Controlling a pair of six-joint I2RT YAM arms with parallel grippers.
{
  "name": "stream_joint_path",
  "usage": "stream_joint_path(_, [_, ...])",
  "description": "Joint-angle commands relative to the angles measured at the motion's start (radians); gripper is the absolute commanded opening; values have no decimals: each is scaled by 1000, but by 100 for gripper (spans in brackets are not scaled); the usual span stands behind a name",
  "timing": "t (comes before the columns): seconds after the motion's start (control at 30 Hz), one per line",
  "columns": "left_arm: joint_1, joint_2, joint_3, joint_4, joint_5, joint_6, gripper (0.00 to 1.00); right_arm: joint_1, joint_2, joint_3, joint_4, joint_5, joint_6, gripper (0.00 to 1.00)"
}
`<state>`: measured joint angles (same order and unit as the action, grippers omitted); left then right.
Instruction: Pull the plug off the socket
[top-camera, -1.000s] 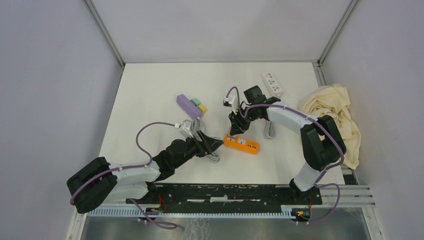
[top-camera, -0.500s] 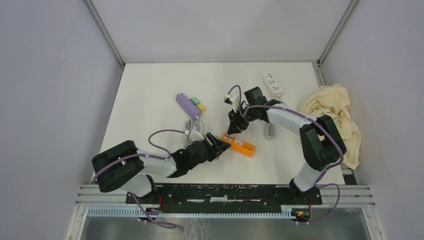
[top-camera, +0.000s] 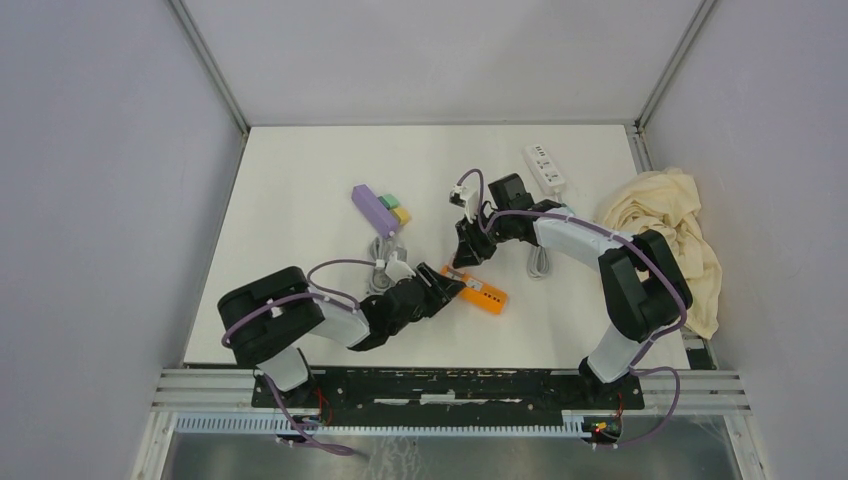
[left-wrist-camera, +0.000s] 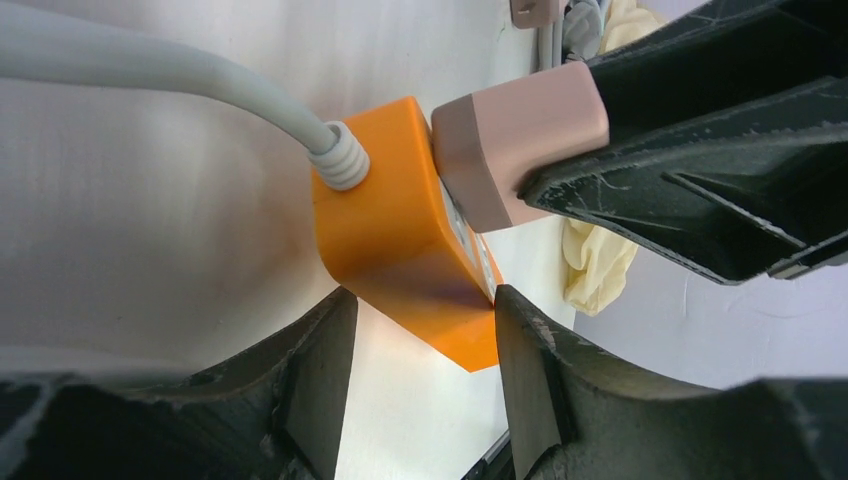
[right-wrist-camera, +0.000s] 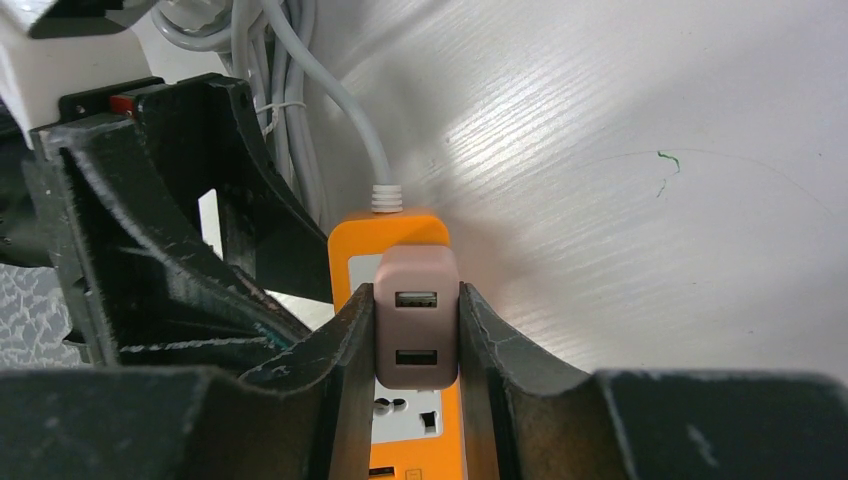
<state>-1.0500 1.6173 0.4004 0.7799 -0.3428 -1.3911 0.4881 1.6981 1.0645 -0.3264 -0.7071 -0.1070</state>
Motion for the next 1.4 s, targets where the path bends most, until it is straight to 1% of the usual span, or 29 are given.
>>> stream_joint_path(0.0, [14, 42, 18, 105, -35, -46, 57, 3, -29, 2, 73, -37, 26, 0])
stream_joint_path(0.07, [23, 58, 19, 122, -31, -44, 52, 4, -30, 2, 72, -36, 22, 0])
stream_joint_path(0.13, [36, 75, 18, 141, -15, -37, 43, 8, -28, 3, 67, -34, 15, 0])
stream_joint_path(0.2, [51, 91, 9, 170, 4, -35, 31, 14, -26, 1, 69, -28, 19, 0])
stream_joint_path(0.27, [63, 105, -3, 204, 23, -35, 13, 23, -25, -2, 82, -20, 45, 0])
stream_joint_path(0.33, [73, 118, -11, 232, 44, -34, 4, 32, -23, -8, 111, 16, 108, 0])
stream_joint_path(0.4, [82, 126, -17, 255, 56, -33, 3, 47, -29, -24, 155, 46, 171, 0])
stream_joint_path(0.53, [104, 134, -27, 308, 84, -17, 3, 80, -55, -102, 310, 129, 361, 0])
stream_joint_path(0.6, [114, 129, -33, 311, 87, -5, 3, 88, -62, -124, 359, 136, 424, 0])
stream_joint_path(0.67, [120, 119, -33, 289, 85, 18, 3, 96, -73, -132, 375, 168, 419, 0])
stream_joint_path(0.77, [124, 106, -26, 247, 85, 57, 3, 92, -86, -109, 322, 244, 356, 0])
stream_joint_path(0.83, [126, 106, -27, 248, 96, 87, 3, 57, -88, -115, 339, 181, 352, 0])
stream_joint_path(0.9, [130, 108, -31, 265, 111, 120, 3, 14, -79, -115, 354, 55, 361, 0])
stream_joint_path(0.97, [136, 115, -41, 293, 131, 140, 3, -19, -62, -109, 366, -40, 382, 0])
stream_joint_path(1.07, [153, 135, -51, 321, 169, 153, 3, -42, -40, -104, 390, -109, 423, 0])
stream_joint_path(1.23, [166, 167, -51, 327, 202, 152, 3, -49, 1, -114, 477, -158, 562, 0])
stream_joint_path(1.3, [165, 172, -49, 325, 204, 154, 3, -49, -5, -115, 461, -116, 558, 0])
stream_joint_path(1.37, [165, 174, -43, 316, 208, 156, 3, -43, -27, -111, 411, -27, 515, 0])
